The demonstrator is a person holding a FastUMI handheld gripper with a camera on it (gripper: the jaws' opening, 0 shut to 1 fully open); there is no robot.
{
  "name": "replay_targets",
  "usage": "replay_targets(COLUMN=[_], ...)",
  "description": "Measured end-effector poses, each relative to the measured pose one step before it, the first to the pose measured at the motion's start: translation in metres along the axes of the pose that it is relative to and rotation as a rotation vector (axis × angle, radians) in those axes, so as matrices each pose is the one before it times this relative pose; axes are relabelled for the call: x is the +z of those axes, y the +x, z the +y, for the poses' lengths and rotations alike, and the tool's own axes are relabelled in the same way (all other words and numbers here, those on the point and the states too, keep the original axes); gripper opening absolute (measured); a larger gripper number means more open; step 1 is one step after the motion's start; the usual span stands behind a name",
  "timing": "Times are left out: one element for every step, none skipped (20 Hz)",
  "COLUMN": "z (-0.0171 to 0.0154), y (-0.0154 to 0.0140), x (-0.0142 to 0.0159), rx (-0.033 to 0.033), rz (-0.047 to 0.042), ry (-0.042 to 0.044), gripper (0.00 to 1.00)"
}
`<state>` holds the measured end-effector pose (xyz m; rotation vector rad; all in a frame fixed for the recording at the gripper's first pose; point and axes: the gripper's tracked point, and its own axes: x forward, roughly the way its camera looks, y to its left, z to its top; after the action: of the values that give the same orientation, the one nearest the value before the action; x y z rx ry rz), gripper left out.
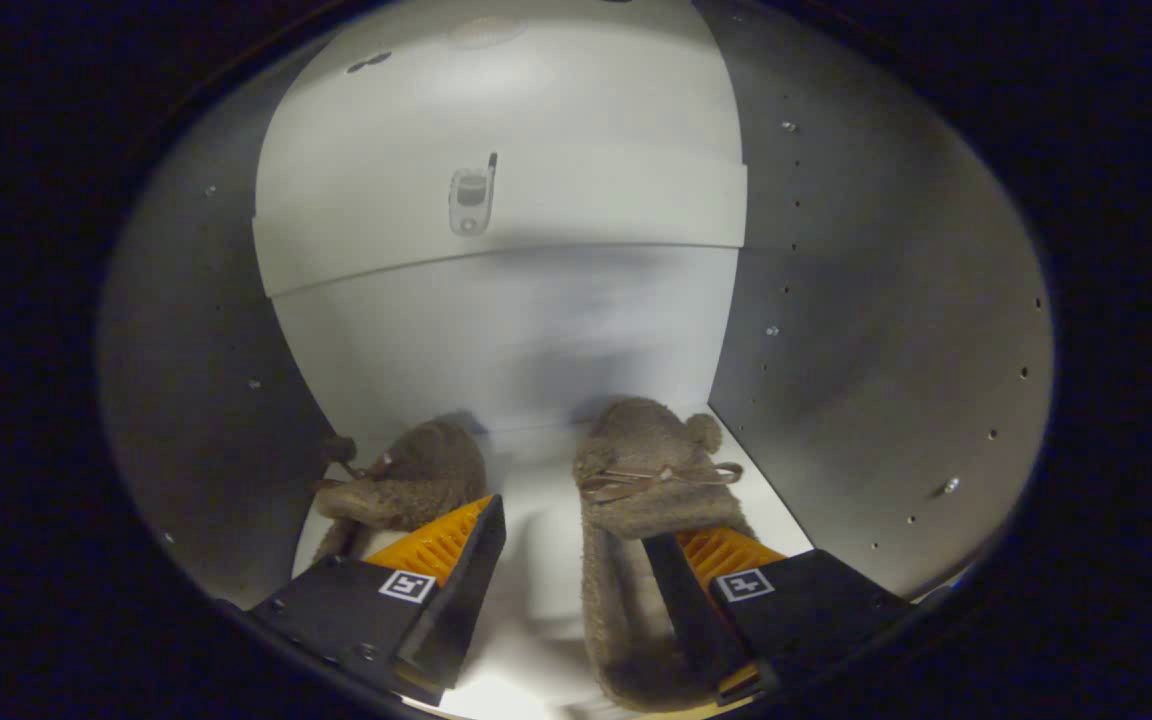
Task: Open the shoe cabinet door, grab the shoes and put them into the shoe cabinet, then close the shoe cabinet door.
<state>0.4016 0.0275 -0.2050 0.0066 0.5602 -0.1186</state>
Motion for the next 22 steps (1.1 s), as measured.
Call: replay_targets(z=[-0.00236, -0.00181, -0.00008, 0.00004, 0.00051, -0.00024, 0.00071, 0.00135, 0.00208, 0.00166, 0.00181, 0.00181, 0.00123, 0.0027, 0.00136, 0.00042, -0.00062, -0.00097, -0.00353, -0.00345, -0.00312, -0.00477], y=[-0.00561, -0.00557, -0.00662, -0.00745, -0.00955, -0.01096, -0.01329, -0.01339, -0.01464, -0.01512, -0.01723, -0.01669, -0.01791, -0.01723, -0.01949, -0.0183, -0.01925, -0.01925, -0.02093, -0.01658, -0.01965, -0.01715], x=[-0.00179, -0.0009, 0.00028, 0.00011, 0.00069, 0.00178, 0.00275, 0.00372, 0.00473, 0.00375, 0.00369, 0.00345, 0.00472, 0.00264, 0.00258, 0.00065, -0.00012, -0.00212, -0.00214, -0.00272, -0.00293, -0.00242], rx=[-0.00804, -0.00621, 0.00187, 0.00297, 0.0044, 0.00056, 0.00253, 0.00527, 0.0083, 0.00753, 0.00438, 0.00403, 0.00135, 0.00463, 0.00265, -0.00262, -0.00384, -0.00651, -0.00967, -0.00858, -0.00469, -0.00703], rz=[0.00405, 0.0005, -0.00512, -0.00521, -0.0083, -0.01162, -0.01512, -0.02116, -0.0217, -0.02355, -0.02215, -0.02341, -0.02847, -0.02404, -0.02049, -0.01398, -0.01104, -0.0079, -0.00727, -0.00704, -0.00701, -0.00798], ry=[-0.00392, -0.00496, -0.00072, 0.00037, -0.00121, -0.00333, -0.00071, 0.00411, 0.00611, 0.00431, 0.00111, 0.0003, 0.00152, 0.00487, 0.00608, 0.00369, 0.00317, 0.00069, 0.00035, 0.00082, 0.00353, 0.00408], gripper=[0.87, 0.88, 0.88, 0.89, 0.9, 0.9, 0.9, 0.9, 0.9, 0.9, 0.9, 0.9, 0.9, 0.91, 0.91, 0.9, 0.9, 0.9, 0.9, 0.9, 0.91, 0.91])
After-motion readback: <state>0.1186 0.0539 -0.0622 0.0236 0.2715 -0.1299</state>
